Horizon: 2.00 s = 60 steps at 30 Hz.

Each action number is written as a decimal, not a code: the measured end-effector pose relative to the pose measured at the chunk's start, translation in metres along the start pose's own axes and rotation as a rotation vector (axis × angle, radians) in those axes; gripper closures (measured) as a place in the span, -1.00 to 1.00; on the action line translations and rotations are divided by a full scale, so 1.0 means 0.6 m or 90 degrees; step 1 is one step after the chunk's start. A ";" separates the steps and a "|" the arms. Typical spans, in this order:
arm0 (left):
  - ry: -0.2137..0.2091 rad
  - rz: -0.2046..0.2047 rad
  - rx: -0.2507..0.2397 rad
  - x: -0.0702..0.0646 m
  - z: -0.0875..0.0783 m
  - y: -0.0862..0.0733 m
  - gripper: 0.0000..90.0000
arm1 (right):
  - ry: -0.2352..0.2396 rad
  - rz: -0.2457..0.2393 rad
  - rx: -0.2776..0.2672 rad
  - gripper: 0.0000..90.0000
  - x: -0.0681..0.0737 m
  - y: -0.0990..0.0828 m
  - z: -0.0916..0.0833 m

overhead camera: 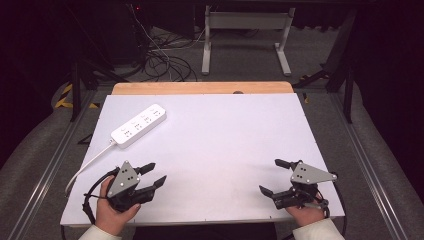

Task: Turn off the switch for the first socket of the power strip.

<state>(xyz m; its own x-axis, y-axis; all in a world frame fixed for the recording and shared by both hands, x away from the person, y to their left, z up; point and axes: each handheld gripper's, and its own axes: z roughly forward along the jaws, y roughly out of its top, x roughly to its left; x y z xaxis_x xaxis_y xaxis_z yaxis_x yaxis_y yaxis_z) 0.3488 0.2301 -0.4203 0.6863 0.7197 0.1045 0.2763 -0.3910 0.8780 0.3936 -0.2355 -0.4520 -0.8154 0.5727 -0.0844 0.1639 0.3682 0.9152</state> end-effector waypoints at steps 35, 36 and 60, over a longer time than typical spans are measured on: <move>0.029 0.004 0.032 0.048 -0.024 0.046 0.26 | 0.007 0.005 0.013 -0.95 -0.001 -0.002 0.006; 0.031 0.002 0.034 0.051 -0.025 0.048 0.29 | 0.007 0.005 0.013 -0.95 -0.002 -0.003 0.006; 0.025 -0.062 0.106 0.137 -0.027 0.085 0.99 | 0.012 0.011 0.016 -0.95 -0.001 -0.003 0.008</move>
<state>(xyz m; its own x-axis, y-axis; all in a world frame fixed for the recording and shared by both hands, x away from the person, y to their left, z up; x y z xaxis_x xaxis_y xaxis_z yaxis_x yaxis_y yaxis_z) 0.4087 0.2783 -0.3593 0.6248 0.7795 0.0442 0.4495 -0.4055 0.7959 0.3967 -0.2331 -0.4557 -0.8223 0.5657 -0.0609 0.1919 0.3766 0.9063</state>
